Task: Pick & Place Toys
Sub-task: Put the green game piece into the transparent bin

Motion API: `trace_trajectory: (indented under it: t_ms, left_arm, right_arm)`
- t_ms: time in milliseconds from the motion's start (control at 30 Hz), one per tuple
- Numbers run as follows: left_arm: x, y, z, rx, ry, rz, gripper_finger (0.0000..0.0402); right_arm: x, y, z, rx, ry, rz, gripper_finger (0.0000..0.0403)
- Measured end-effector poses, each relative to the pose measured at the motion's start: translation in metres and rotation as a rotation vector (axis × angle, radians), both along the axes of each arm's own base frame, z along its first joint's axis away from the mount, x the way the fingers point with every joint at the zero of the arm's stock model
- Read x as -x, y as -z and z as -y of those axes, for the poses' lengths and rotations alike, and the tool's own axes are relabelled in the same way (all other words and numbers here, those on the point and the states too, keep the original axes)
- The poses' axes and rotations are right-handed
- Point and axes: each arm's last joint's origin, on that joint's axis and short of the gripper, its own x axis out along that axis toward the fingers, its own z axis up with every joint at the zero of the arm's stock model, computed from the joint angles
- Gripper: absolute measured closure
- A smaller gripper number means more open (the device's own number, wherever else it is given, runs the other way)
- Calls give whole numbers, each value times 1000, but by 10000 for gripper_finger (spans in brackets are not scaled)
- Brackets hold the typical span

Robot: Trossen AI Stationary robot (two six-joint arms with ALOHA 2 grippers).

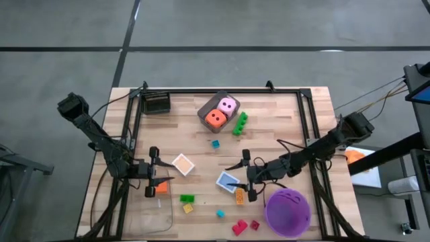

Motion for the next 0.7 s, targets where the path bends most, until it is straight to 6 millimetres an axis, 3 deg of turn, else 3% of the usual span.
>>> trace_trajectory:
  t_ms: [700]
  left_arm:
    - [0, 2, 0, 25, 8, -21, 217]
  right_arm:
    - [-3, 8, -1, -29, 13, -28, 153]
